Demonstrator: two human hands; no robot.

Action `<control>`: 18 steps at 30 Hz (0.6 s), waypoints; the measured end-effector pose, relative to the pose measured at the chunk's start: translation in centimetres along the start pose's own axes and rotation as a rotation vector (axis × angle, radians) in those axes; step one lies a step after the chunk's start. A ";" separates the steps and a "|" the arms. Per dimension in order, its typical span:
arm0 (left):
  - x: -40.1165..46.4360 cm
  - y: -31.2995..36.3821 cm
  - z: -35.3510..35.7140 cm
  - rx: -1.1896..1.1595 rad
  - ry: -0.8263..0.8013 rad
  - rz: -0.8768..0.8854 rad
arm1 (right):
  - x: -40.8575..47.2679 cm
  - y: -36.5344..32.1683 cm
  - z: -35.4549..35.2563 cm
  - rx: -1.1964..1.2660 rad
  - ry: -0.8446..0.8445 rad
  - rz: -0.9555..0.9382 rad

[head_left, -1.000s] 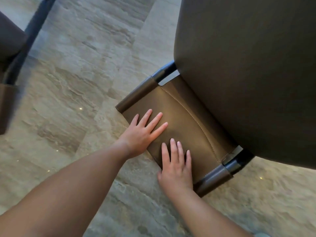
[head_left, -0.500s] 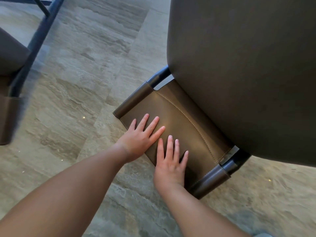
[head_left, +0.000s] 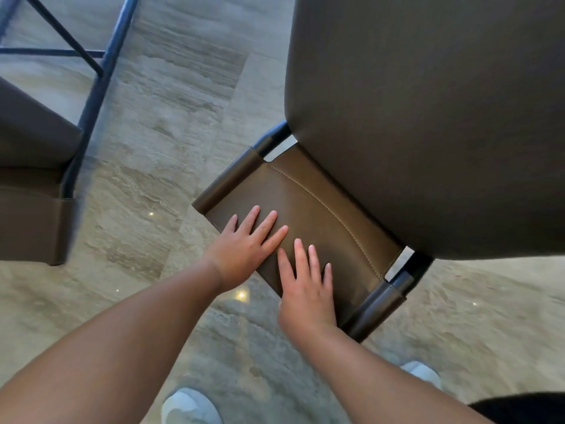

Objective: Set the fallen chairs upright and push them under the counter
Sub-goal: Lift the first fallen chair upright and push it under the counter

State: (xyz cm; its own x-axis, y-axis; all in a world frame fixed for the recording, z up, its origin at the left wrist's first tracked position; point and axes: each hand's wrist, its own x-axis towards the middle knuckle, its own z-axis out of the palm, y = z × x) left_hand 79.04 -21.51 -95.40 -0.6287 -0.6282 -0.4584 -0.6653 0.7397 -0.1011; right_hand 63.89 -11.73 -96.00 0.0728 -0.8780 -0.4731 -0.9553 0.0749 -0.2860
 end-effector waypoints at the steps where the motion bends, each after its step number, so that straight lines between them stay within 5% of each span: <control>1: -0.6 0.3 -2.0 0.002 -0.007 0.010 | -1.1 0.0 -1.9 0.008 -0.007 -0.003; 18: -4.0 4.3 -36.2 0.023 -0.223 0.021 | -13.4 5.1 -33.5 0.247 -0.079 -0.084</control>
State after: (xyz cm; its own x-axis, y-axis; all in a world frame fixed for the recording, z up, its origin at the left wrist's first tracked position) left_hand 64.11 -24.59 -62.02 -0.5361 -0.5454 -0.6443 -0.6419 0.7591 -0.1084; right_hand 48.40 -15.38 -63.20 0.1799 -0.8473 -0.4997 -0.8467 0.1252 -0.5171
